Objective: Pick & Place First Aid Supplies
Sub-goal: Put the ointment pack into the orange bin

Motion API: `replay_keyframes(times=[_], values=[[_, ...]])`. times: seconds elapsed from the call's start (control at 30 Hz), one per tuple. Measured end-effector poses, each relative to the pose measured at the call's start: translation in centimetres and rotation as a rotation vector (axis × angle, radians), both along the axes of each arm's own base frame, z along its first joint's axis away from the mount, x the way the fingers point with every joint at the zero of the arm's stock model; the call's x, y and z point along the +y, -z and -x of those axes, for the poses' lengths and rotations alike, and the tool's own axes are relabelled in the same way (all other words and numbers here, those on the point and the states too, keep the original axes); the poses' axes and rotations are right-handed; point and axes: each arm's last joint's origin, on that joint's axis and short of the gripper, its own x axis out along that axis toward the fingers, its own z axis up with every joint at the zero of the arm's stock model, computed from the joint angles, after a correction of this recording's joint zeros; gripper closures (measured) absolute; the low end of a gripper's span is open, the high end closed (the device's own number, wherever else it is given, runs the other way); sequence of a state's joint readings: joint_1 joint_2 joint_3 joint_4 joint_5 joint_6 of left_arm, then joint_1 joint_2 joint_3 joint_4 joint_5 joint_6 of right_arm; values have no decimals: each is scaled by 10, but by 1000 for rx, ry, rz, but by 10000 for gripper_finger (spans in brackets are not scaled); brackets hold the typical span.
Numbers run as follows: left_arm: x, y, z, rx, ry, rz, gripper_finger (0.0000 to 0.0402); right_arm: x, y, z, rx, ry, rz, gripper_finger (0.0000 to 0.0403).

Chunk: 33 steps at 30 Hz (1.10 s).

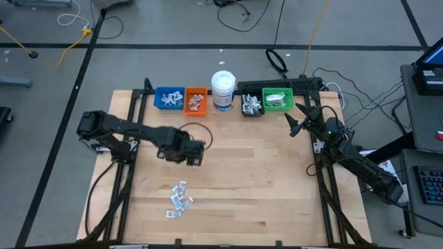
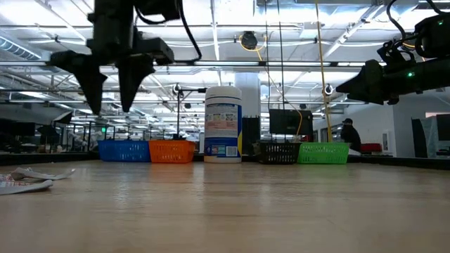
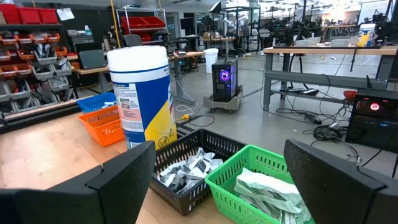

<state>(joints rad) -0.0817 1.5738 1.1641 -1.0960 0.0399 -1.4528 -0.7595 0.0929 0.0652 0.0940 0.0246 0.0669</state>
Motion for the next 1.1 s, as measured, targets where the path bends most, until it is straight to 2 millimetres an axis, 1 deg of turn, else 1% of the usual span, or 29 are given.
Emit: replay_keyframes(times=[0.23,0.4,0.47,0.6,0.7,0.83,1.0,1.1], values=[[-40,0,6,6,-13,14,160,0,0,0,0,0,0,50],[-57,0,11,14,-8,31,160,0,0,0,0,0,0,50],[-63,3,10,31,2,52,160,0,0,0,0,0,0,50],[-73,22,2,77,29,75,160,0,0,0,0,0,0,50],[-78,33,-4,94,42,81,160,0,0,0,0,0,0,50],[-80,51,-11,126,55,72,160,0,0,0,0,0,0,50],[-82,71,-16,185,59,52,160,0,0,0,0,0,0,50],[-82,80,-18,210,84,47,160,0,0,0,0,0,0,50]])
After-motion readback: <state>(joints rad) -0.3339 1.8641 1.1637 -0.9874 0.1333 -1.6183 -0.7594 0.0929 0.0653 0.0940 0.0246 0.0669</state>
